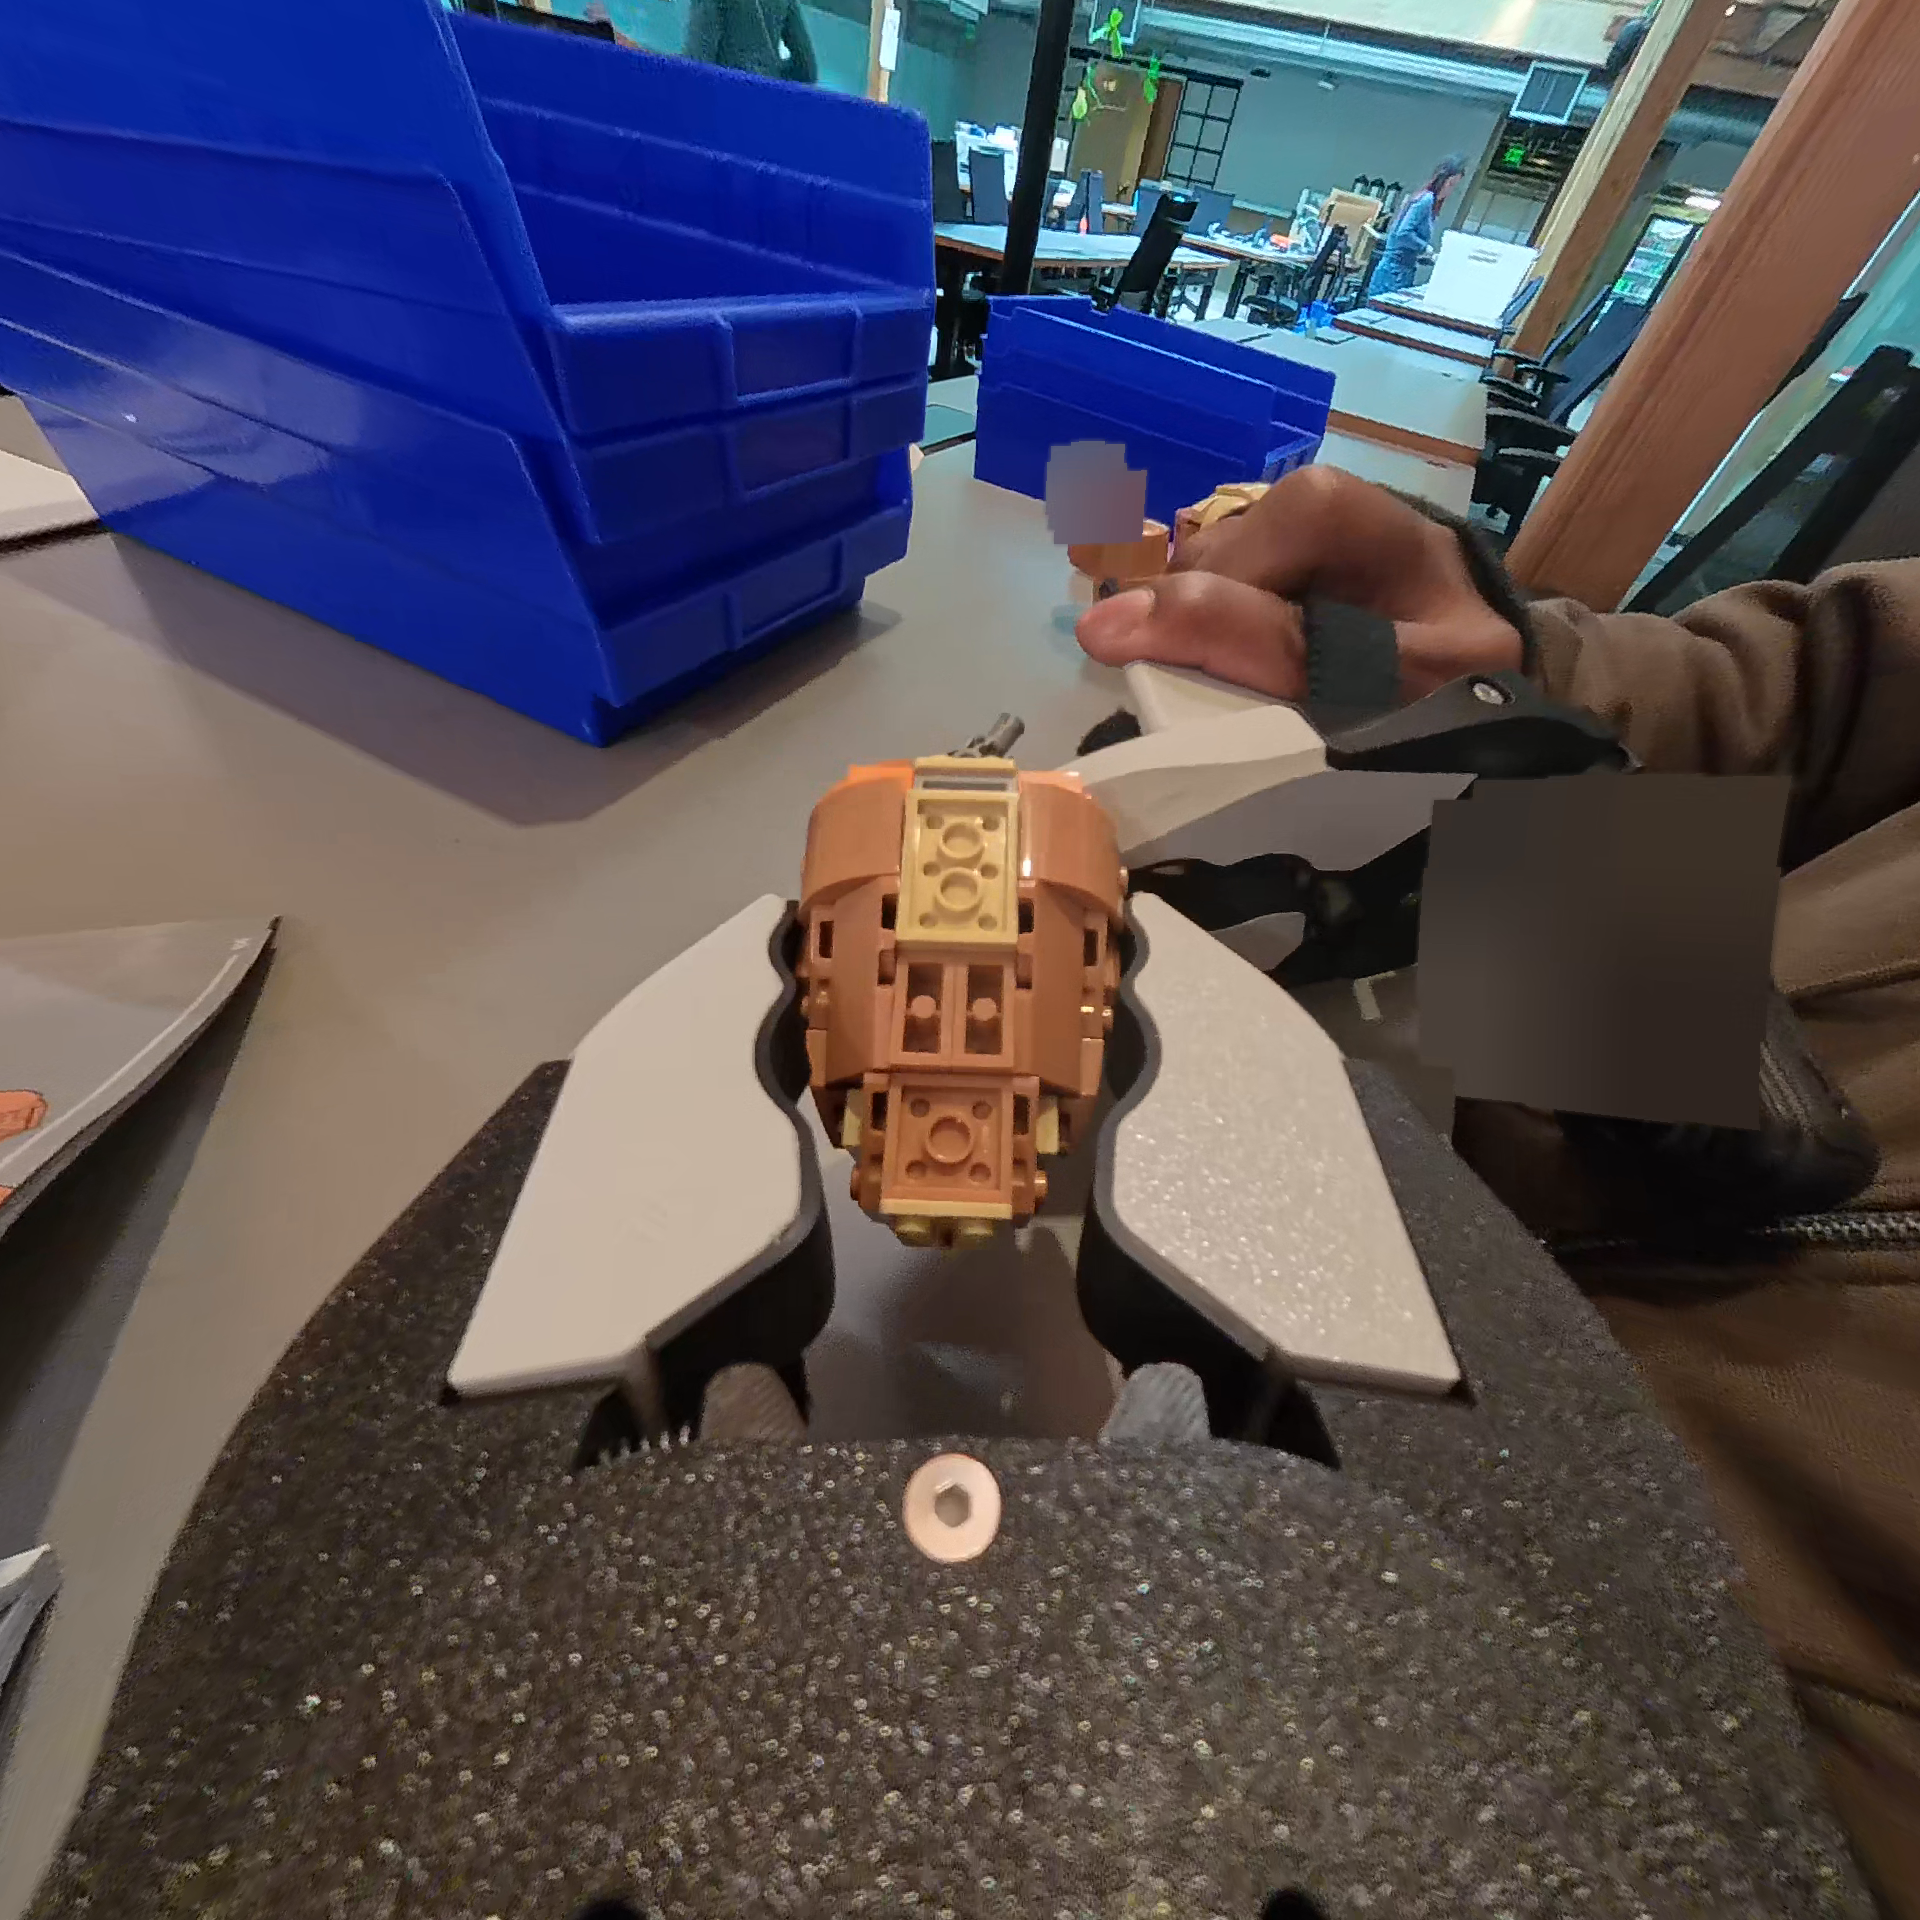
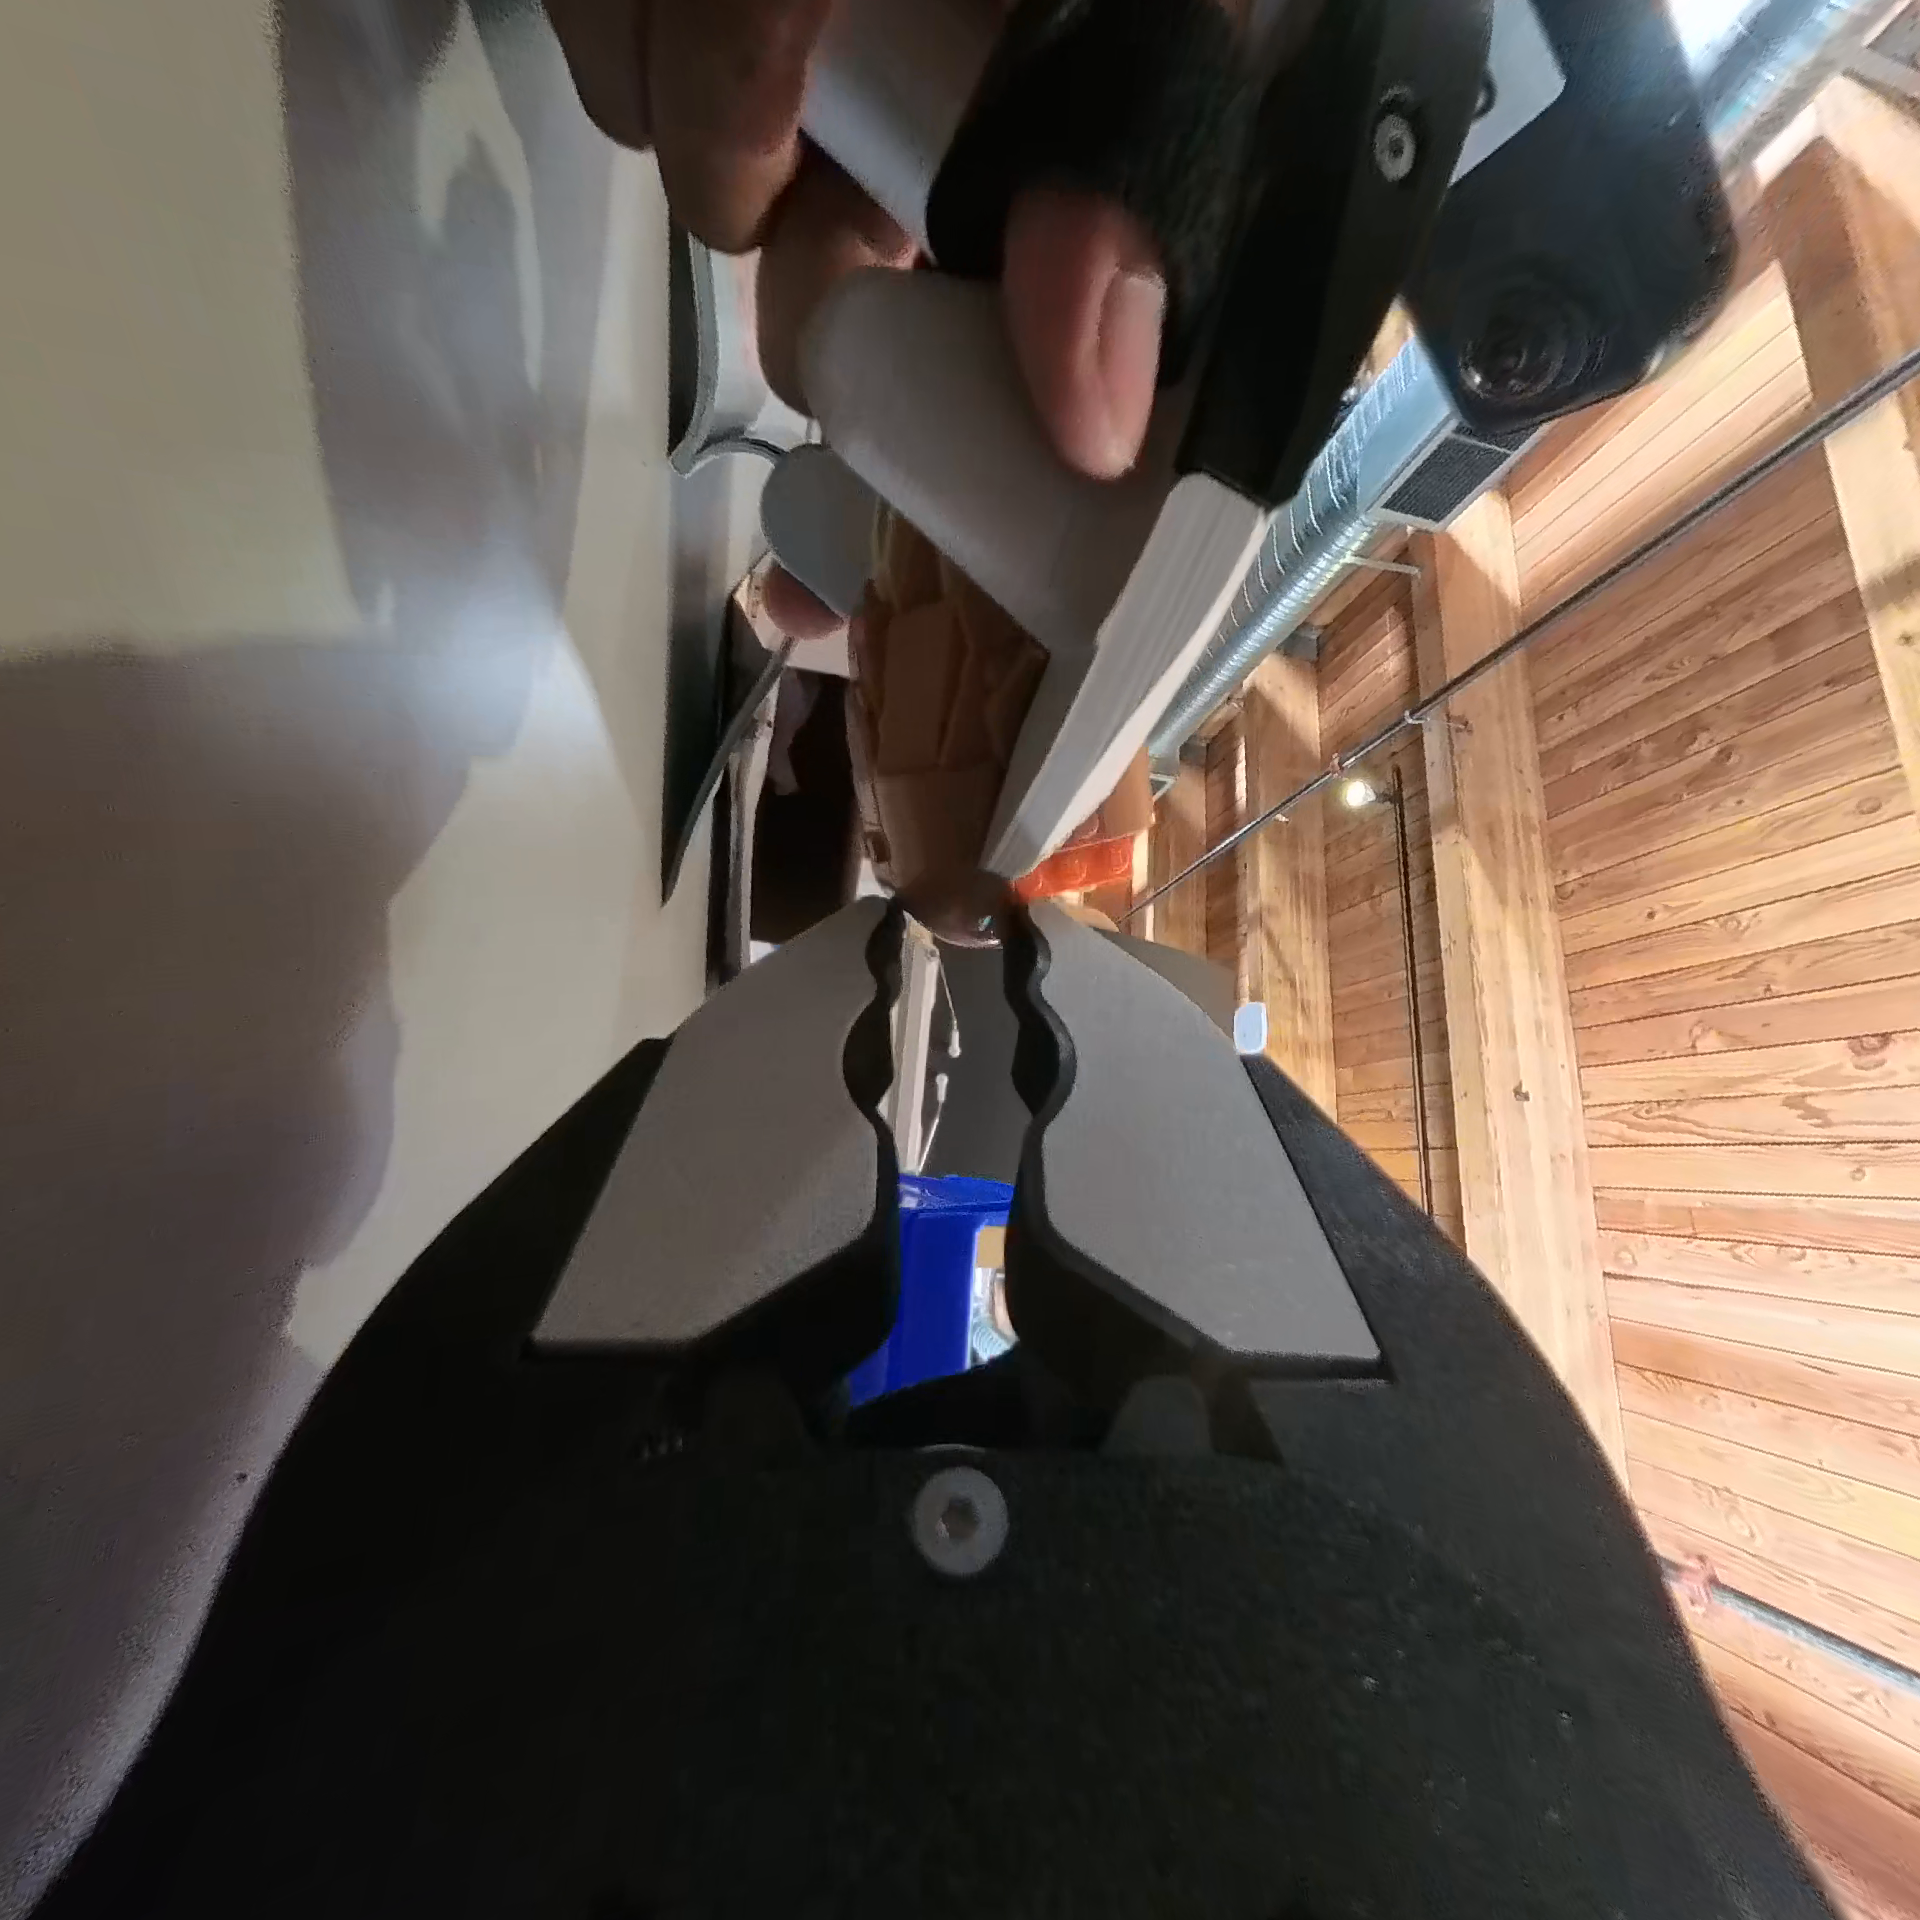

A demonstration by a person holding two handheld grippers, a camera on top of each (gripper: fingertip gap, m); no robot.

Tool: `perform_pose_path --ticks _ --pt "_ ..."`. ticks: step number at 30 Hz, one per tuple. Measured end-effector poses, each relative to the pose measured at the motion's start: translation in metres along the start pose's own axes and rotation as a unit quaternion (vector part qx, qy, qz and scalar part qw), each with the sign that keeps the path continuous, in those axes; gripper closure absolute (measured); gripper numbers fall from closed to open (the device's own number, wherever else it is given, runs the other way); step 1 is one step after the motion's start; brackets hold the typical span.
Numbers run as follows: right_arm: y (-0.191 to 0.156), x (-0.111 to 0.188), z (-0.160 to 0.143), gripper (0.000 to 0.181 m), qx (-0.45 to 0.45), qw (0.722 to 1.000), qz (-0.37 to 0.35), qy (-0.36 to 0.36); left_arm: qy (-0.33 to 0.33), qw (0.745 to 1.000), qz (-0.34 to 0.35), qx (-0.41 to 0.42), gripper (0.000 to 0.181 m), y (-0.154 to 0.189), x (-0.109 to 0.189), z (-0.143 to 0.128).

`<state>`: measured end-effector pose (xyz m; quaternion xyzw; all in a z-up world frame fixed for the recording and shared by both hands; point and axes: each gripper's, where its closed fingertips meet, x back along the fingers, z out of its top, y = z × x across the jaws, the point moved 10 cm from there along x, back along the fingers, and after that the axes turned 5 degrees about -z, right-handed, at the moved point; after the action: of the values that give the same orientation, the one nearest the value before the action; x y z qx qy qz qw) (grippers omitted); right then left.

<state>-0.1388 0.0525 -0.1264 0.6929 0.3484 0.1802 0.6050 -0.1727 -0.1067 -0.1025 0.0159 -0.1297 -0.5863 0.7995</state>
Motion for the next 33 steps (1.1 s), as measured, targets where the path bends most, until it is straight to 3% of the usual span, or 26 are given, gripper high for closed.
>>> perform_pose_path --ticks 25,28,33 --pt "-0.004 0.006 -0.009 0.162 0.060 0.997 -0.030 0.037 -0.003 0.994 -0.071 0.083 0.125 -0.008 -0.002 -0.001" --pt "-0.001 0.008 -0.012 0.181 0.071 0.995 -0.064 0.043 0.010 0.988 -0.103 0.118 0.125 -0.010 -0.001 -0.001" --pt "0.005 0.003 -0.014 0.181 0.012 0.998 -0.065 0.022 0.033 0.991 -0.085 0.098 0.125 -0.009 0.001 0.001"
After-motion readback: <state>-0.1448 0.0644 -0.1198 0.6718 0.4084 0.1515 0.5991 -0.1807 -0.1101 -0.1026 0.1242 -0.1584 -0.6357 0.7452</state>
